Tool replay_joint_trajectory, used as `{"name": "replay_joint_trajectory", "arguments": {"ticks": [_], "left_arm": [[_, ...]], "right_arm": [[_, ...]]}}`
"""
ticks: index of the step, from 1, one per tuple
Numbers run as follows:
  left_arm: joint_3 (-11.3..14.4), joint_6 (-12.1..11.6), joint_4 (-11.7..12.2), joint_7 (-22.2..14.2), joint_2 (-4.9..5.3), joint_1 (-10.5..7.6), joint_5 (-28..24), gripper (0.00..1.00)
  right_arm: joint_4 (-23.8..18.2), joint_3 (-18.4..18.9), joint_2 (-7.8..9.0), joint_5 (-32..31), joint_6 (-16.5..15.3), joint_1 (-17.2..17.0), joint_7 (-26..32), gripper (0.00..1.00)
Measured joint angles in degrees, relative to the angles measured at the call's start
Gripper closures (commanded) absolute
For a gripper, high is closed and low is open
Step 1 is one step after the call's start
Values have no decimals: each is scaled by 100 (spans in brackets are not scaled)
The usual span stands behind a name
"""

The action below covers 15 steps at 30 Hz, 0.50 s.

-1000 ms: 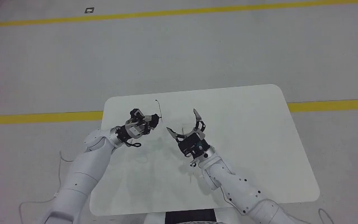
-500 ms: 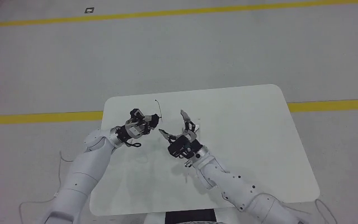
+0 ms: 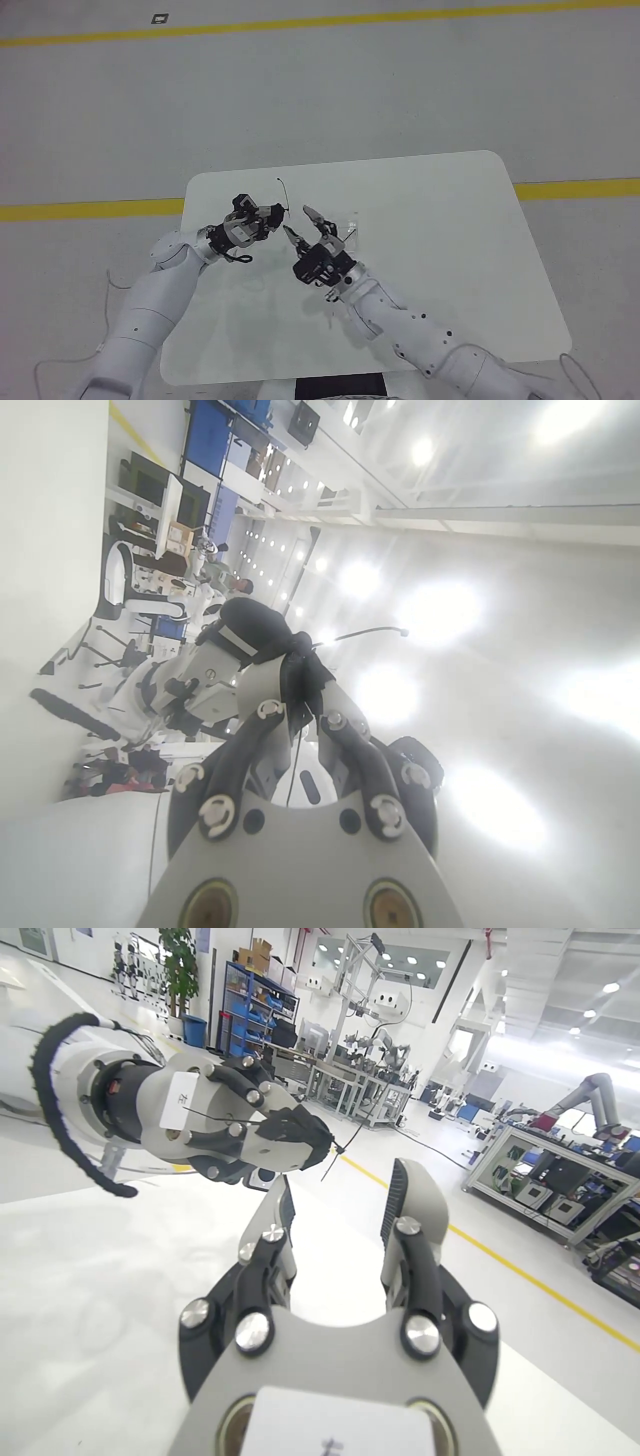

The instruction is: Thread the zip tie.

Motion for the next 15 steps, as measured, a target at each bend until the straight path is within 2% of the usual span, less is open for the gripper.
{"name": "replay_joint_trajectory", "arguments": {"ticks": [4,12,15], "left_arm": [[0,0,0,0,0,0,0,100],[0,0,0,0,0,0,0,100],[0,0,0,0,0,0,0,100]], "right_arm": [[30,-13,-41,0,-46,22,1,64],[116,-54,-120,0,-99,76,-5,74],[137,-56,-142,0,-105,83,-18,75]]}}
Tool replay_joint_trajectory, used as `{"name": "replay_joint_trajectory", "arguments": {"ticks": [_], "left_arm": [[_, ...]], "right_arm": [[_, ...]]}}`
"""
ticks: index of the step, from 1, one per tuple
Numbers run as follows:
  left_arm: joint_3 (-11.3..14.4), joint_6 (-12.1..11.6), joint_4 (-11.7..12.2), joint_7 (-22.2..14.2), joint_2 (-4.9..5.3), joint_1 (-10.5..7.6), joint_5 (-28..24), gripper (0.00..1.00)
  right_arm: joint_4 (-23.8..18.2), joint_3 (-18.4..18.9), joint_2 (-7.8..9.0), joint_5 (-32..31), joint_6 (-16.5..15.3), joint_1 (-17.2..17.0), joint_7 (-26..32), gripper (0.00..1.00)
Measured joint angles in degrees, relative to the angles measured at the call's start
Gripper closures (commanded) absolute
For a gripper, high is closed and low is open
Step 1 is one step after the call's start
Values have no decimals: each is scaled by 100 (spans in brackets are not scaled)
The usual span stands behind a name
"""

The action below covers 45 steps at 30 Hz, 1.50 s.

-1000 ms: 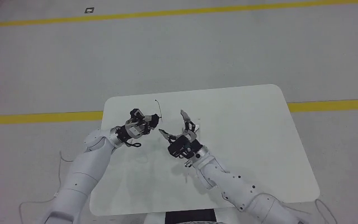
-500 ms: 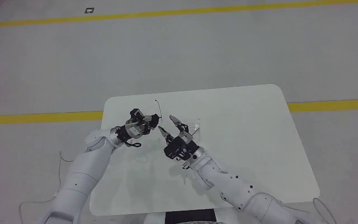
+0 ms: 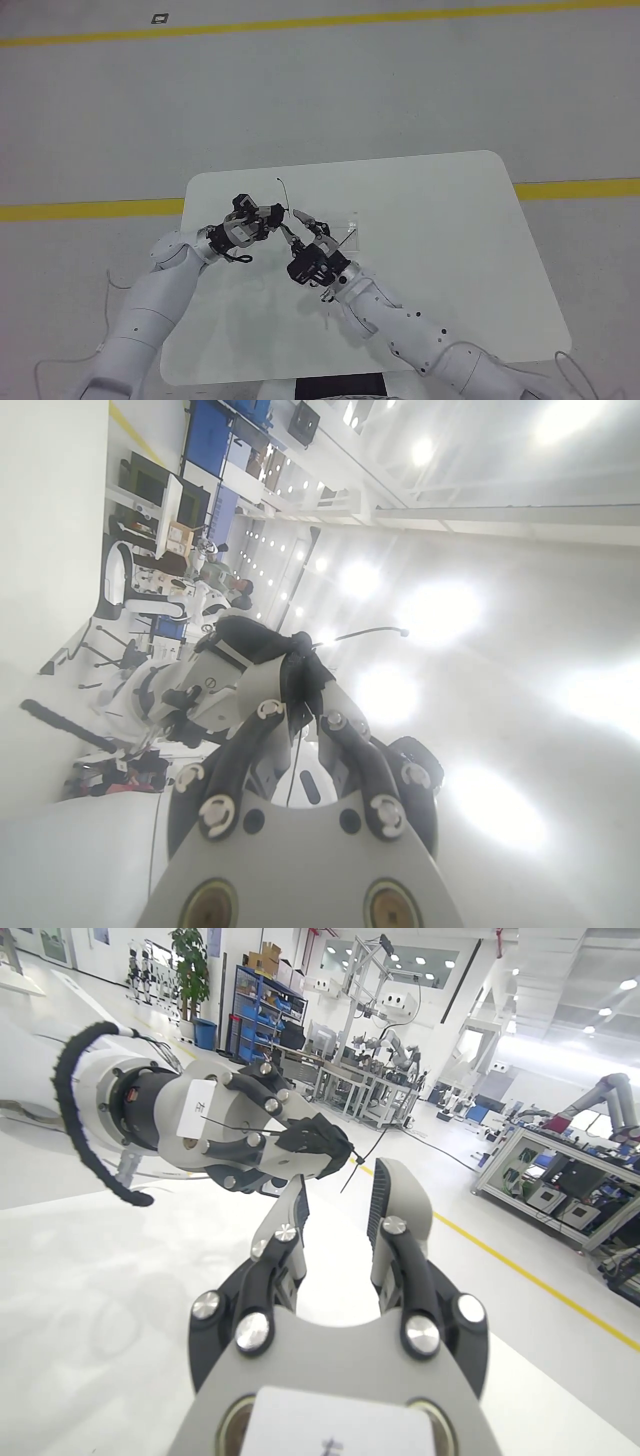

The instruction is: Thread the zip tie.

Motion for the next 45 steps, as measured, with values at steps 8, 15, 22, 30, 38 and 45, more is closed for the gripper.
{"name": "replay_joint_trajectory", "arguments": {"ticks": [8,15,22,30,38,45], "left_arm": [[0,0,0,0,0,0,0,100],[0,0,0,0,0,0,0,100],[0,0,0,0,0,0,0,100],[0,0,0,0,0,0,0,100],[0,0,0,0,0,0,0,100],[0,0,0,0,0,0,0,100]], "right_arm": [[41,2,-40,0,14,17,-18,79],[56,23,-66,0,23,8,-42,84],[69,42,-84,0,19,4,-63,86],[80,52,-91,0,20,-3,-72,100],[86,59,-89,0,34,-7,-60,100],[95,76,-85,0,65,-13,-62,100]]}}
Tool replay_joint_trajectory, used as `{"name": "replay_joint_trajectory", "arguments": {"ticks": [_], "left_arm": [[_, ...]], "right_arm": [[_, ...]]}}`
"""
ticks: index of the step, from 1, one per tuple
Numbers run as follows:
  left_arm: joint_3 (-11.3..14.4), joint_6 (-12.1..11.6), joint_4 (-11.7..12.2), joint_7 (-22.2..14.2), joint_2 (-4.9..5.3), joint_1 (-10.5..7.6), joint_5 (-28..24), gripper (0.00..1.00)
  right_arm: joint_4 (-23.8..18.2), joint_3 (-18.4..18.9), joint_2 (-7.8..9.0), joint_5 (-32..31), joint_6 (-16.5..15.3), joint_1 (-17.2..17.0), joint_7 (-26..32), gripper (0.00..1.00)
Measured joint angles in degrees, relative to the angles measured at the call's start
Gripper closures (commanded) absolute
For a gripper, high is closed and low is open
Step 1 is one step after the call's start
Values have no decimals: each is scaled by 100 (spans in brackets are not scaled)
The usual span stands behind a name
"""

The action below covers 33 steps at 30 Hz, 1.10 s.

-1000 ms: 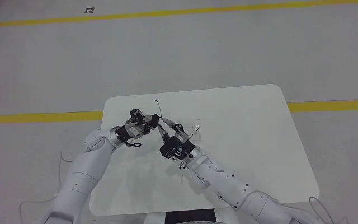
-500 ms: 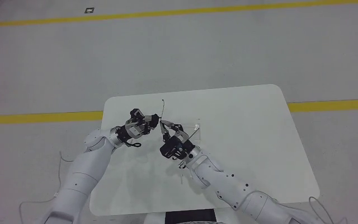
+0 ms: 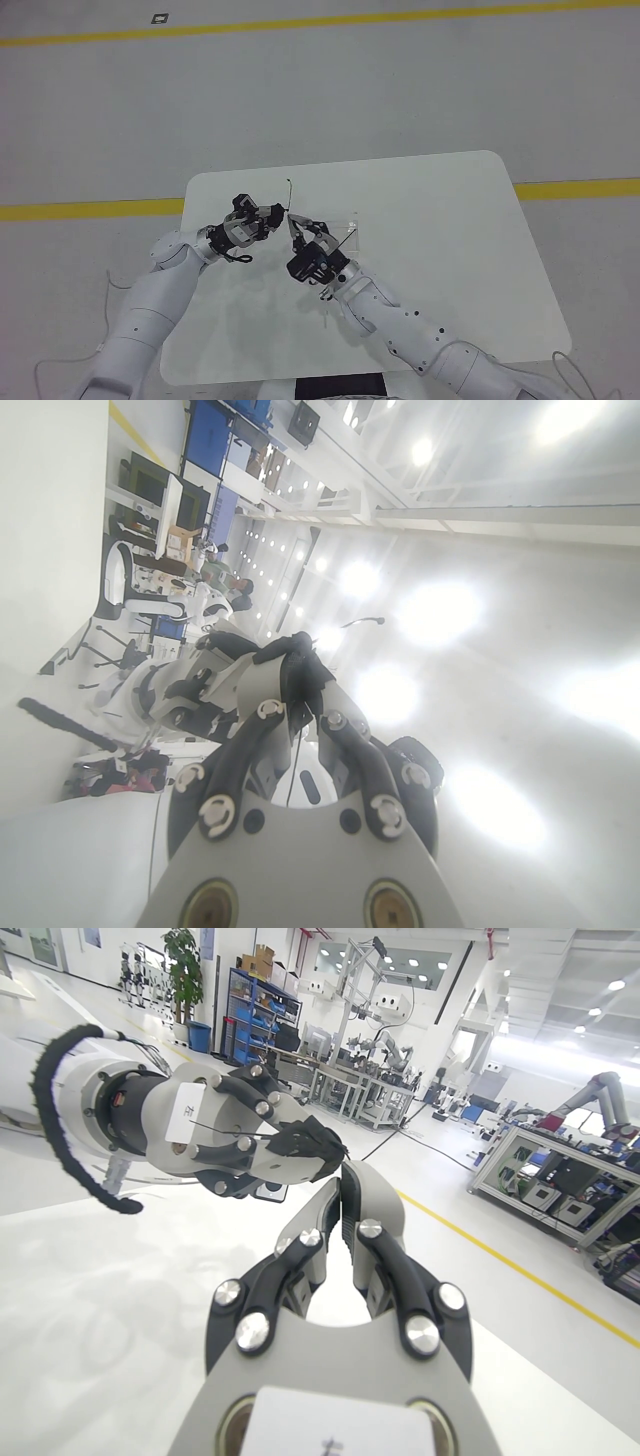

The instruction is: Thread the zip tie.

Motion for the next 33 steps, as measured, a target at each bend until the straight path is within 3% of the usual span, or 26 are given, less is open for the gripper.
{"name": "replay_joint_trajectory", "arguments": {"ticks": [33], "left_arm": [[0,0,0,0,0,0,0,100]], "right_arm": [[-111,459,70,0,-78,-264,-38,100]]}}
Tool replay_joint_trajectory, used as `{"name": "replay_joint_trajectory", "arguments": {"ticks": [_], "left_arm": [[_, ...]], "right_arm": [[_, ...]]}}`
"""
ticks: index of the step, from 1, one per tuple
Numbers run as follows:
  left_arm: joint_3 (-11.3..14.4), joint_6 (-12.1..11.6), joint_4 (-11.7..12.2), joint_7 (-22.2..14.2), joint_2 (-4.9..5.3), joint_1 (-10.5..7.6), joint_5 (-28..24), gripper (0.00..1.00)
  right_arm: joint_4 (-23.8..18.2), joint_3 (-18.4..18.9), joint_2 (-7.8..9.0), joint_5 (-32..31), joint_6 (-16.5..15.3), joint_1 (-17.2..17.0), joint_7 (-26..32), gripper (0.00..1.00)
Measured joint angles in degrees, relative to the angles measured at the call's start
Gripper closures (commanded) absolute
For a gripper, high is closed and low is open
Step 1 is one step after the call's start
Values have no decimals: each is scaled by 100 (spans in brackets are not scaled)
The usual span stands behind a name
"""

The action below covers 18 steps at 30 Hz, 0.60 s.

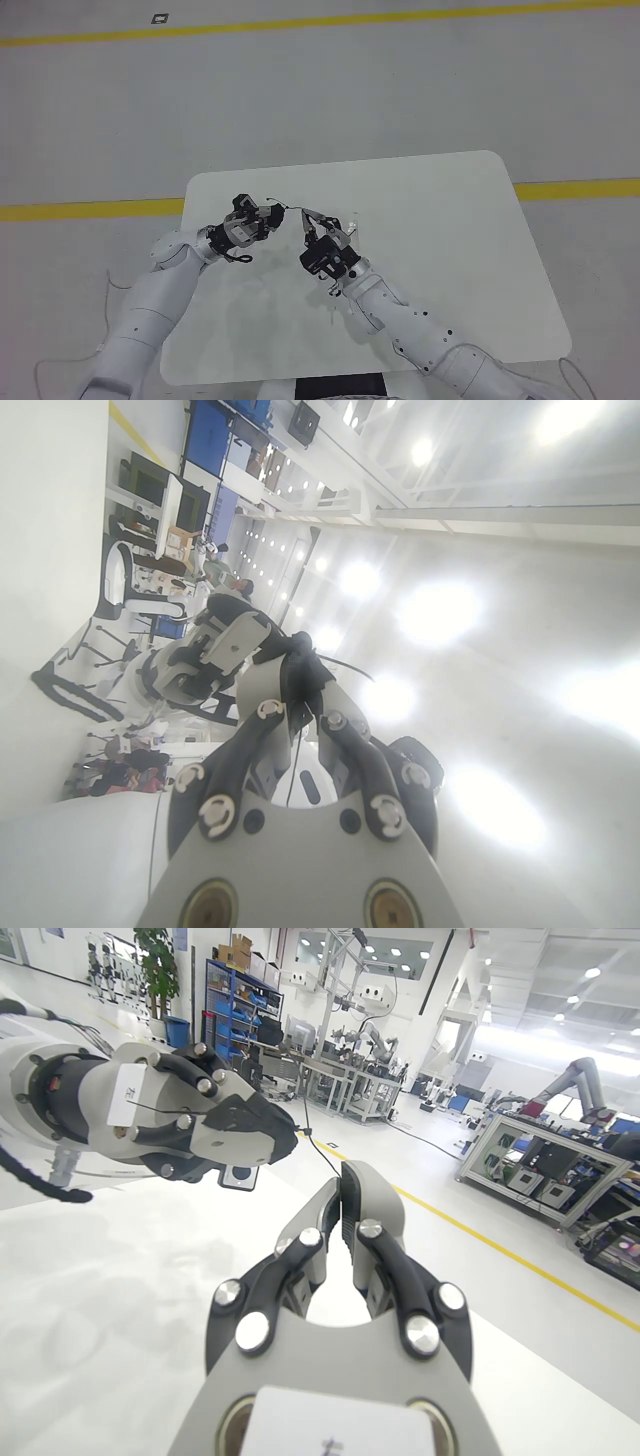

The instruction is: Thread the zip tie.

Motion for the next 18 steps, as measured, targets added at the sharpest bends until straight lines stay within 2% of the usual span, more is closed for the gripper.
{"name": "replay_joint_trajectory", "arguments": {"ticks": [18], "left_arm": [[0,0,0,0,0,0,0,100]], "right_arm": [[-46,147,52,0,-31,-90,17,100]]}}
